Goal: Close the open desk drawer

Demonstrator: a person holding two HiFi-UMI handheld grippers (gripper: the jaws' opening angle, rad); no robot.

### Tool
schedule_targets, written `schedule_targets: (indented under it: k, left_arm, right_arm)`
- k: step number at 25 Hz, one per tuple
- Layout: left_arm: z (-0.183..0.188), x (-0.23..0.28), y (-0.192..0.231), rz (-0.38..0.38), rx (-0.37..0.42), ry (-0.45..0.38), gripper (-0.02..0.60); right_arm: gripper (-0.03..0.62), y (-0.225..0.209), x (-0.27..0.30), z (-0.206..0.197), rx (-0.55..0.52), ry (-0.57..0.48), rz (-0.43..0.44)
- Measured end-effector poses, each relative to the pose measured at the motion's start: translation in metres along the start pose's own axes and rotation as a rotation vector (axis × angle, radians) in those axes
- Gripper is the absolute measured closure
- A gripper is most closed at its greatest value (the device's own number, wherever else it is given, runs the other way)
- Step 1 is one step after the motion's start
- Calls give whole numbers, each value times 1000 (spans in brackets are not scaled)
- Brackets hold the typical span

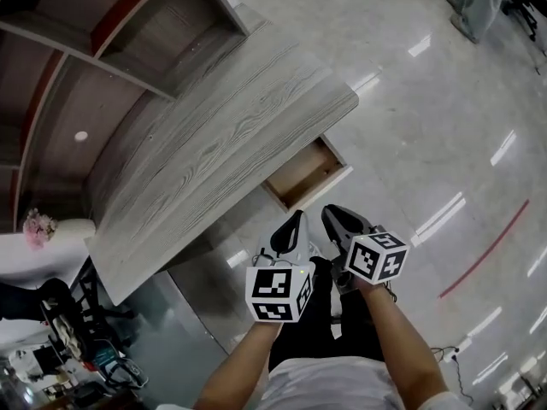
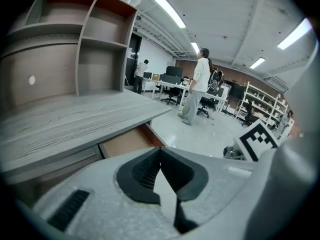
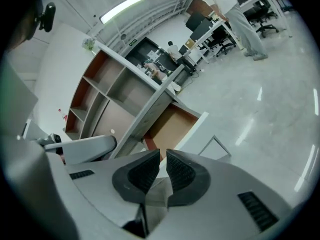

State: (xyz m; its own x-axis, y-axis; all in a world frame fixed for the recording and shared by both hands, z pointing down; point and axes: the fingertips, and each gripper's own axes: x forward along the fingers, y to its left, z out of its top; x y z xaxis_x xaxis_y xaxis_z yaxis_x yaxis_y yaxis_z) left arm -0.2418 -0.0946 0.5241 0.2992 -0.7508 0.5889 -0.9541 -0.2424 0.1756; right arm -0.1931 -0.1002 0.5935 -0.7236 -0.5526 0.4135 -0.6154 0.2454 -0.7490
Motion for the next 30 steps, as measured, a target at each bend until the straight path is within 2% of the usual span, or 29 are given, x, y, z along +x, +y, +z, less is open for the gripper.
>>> schedule_targets:
  k: [2,5,12,19,23,27,30]
  left_arm:
    - [-4,1,0,12,10,-3,577]
    - [-9,5,3,41,7,-3,577]
    - [-14,14,5,79,15,2,577]
    - [-21,16,16,98,11,16,577]
    - [-20,18,18,101,15,24,577]
    - [-19,17,22,104,24,25,577]
    - [-19,16,24,106,25,27,577]
  right_arm:
    - [587,-7,5,-3,50,-16,27]
    - [510,-14,13,-7,130,-33,74]
    - [402,-32,39,-11,310,-75,151]
    - [363,-50,60,-12,490,-122,177]
    - [352,-50,72,-11,515,-126,192]
    - [352,-53,77,-10,597,-139,217]
    - [353,-52,75,-11,611,-139,193]
